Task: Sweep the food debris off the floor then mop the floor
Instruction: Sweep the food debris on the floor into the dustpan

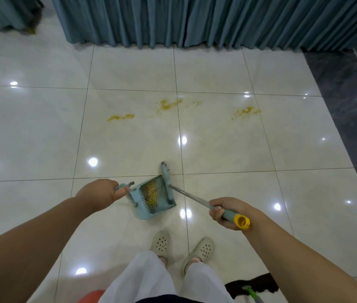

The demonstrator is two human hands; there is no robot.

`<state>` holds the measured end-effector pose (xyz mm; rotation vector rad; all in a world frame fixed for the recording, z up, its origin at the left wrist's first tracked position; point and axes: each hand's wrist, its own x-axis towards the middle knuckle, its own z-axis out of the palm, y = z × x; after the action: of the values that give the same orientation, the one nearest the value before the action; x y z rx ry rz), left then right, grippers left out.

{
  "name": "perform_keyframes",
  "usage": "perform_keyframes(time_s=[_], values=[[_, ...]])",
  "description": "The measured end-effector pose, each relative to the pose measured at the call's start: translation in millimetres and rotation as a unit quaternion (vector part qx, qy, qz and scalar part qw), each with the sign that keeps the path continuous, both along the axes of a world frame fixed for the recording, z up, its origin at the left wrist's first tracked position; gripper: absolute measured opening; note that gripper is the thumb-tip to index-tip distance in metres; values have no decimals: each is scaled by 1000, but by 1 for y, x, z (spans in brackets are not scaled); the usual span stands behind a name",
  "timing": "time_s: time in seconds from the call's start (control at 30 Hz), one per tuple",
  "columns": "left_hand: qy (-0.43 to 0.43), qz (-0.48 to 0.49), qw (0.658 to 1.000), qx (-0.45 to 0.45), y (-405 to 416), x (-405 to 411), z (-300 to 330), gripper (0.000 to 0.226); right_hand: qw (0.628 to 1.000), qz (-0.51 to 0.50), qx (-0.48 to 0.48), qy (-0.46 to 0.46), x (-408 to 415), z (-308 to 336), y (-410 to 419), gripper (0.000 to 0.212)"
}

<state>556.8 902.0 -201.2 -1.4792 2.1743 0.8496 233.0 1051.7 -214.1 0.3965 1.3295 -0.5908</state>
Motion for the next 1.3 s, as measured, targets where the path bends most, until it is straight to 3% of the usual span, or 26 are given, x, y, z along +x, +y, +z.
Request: perform_keyframes(time_s=[0.17, 0.5, 0.8, 0.93, 1.1, 1.3], values=[[3, 9, 1000, 8, 4, 8, 0, 51, 1000, 10, -6, 5, -4, 22, -4, 12], [-23, -3, 1000, 4, 18, 24, 0, 46, 983, 136, 27, 121, 9, 4, -26, 12], [-9, 15, 1000, 16, 5, 26, 1, 48, 994, 99, 19, 33, 19, 19, -25, 10], [-16, 21, 1000, 9, 12, 33, 6, 48, 991, 130, 14, 36, 16, 32, -32, 9], [-10, 56, 998, 8, 22, 44, 9, 47, 985, 157, 3, 75, 14, 43, -63, 14], [18, 168, 986, -6, 25, 50, 12, 48, 971, 211, -7, 111, 9, 37, -110, 17]])
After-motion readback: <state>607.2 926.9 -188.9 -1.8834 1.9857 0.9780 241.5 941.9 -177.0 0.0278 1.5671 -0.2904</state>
